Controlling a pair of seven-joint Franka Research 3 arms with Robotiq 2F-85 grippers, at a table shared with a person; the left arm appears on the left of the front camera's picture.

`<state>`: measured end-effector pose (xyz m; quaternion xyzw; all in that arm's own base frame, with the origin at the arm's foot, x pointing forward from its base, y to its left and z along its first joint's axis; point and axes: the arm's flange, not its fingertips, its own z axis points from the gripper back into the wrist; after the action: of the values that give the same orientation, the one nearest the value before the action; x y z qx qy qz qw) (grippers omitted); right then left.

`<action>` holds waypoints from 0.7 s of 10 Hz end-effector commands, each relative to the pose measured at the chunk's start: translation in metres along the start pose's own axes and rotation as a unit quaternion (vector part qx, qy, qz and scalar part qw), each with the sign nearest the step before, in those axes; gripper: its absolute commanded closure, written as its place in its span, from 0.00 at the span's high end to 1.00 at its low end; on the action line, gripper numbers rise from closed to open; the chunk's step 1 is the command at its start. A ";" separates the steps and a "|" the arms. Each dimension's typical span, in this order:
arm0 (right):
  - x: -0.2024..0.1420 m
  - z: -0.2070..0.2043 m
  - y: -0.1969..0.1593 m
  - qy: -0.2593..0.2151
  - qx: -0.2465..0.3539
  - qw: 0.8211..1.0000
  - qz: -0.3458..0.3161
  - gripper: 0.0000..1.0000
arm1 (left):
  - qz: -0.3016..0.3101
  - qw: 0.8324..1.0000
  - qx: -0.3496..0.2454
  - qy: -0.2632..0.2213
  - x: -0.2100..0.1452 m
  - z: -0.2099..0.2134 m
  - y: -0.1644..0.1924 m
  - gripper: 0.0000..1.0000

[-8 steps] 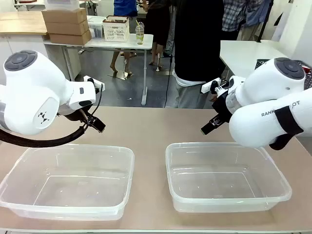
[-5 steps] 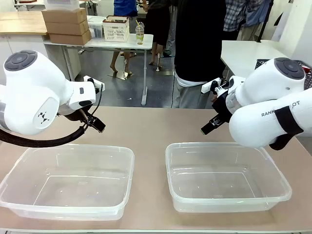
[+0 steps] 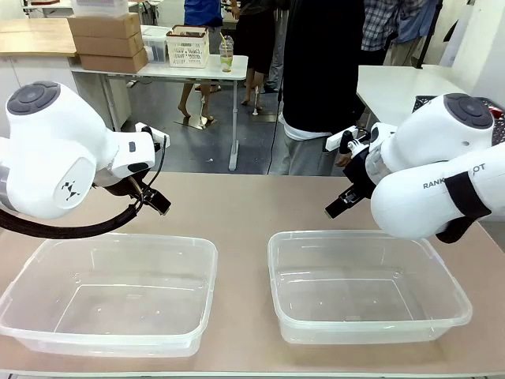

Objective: Sort the waste into each basket.
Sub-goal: Pick up the Organizing box on the left side of the table and lift it.

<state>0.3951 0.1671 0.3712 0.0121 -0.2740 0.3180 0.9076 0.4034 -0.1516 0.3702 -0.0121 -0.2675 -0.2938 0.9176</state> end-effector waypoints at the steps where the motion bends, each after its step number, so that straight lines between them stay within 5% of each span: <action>1: 0.000 0.000 0.000 0.000 0.000 1.000 0.000 1.00 | 0.000 1.000 0.000 0.000 0.000 0.000 0.000 1.00; 2: 0.000 0.000 0.000 0.000 0.000 1.000 0.000 1.00 | 0.000 1.000 0.000 0.000 0.000 0.000 0.000 1.00; 3: 0.008 0.058 0.001 0.018 0.005 1.000 -0.024 1.00 | 0.000 1.000 0.000 0.000 0.000 0.000 0.000 1.00; 5: -0.024 0.163 0.003 0.011 -0.049 0.997 -0.064 1.00 | -0.048 0.999 0.014 -0.021 -0.030 0.102 -0.001 1.00; 7: -0.071 0.192 0.005 -0.004 -0.078 0.994 -0.077 1.00 | -0.050 0.996 -0.009 -0.070 -0.064 0.138 -0.004 1.00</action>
<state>0.3129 0.1153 0.5367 -0.0136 -0.2940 0.2367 0.9259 0.3679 -0.1373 0.4824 -0.0088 -0.3142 -0.3363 0.8877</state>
